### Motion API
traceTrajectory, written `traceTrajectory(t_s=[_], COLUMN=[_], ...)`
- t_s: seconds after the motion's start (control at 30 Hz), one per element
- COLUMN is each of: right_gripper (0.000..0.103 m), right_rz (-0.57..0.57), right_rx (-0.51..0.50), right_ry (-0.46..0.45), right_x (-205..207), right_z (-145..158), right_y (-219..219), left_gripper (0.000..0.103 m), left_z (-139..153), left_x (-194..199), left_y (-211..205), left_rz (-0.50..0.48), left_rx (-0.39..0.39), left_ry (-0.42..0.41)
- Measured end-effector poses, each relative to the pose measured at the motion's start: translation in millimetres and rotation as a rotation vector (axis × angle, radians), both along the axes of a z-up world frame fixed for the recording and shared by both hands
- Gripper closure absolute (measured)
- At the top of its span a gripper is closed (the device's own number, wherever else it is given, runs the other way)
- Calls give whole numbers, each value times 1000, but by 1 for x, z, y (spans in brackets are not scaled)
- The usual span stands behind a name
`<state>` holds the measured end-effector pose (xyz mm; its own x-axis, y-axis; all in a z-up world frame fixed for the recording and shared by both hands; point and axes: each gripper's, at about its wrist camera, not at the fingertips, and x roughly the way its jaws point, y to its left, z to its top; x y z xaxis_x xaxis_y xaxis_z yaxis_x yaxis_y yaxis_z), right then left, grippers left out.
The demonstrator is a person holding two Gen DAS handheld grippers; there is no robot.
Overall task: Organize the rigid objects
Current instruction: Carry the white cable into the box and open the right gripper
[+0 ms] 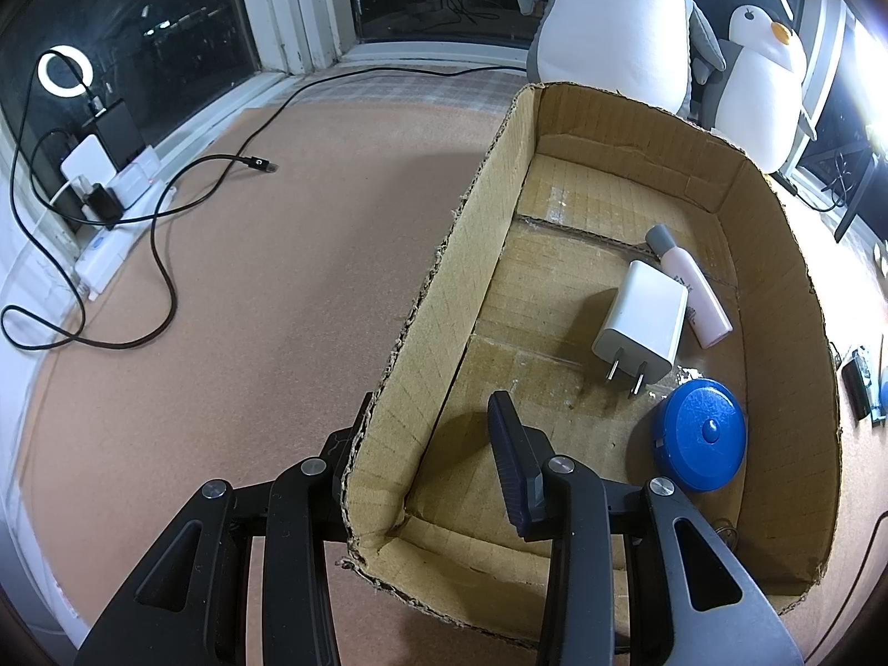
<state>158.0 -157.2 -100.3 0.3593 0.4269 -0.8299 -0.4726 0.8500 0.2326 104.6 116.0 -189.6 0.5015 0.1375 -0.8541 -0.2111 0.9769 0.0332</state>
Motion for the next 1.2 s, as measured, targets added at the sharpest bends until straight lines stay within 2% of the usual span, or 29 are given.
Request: traceTrajectory(t_s=[0.23,0.53,1.1,1.13,1.2], right_gripper=[89,89,88,88,78], right_rz=[22,42,51,50,48], right_rx=[40,-3,-45,-48,-53], right_ry=[-27,-45,-22,-25,-32], right_x=[12,29,45,45,44], right_z=[9,-2,-28,-28,-27], right_y=[43,89,113,114,115], left_gripper=[67,66,66,66,66], left_z=[0,0,0,0,0], left_x=[0,0,0,0,0], left_y=[0,0,0,0,0], left_rz=[0,0,0,0,0], left_rx=[0,0,1,1,2], left_ry=[0,-1,0,0,-1])
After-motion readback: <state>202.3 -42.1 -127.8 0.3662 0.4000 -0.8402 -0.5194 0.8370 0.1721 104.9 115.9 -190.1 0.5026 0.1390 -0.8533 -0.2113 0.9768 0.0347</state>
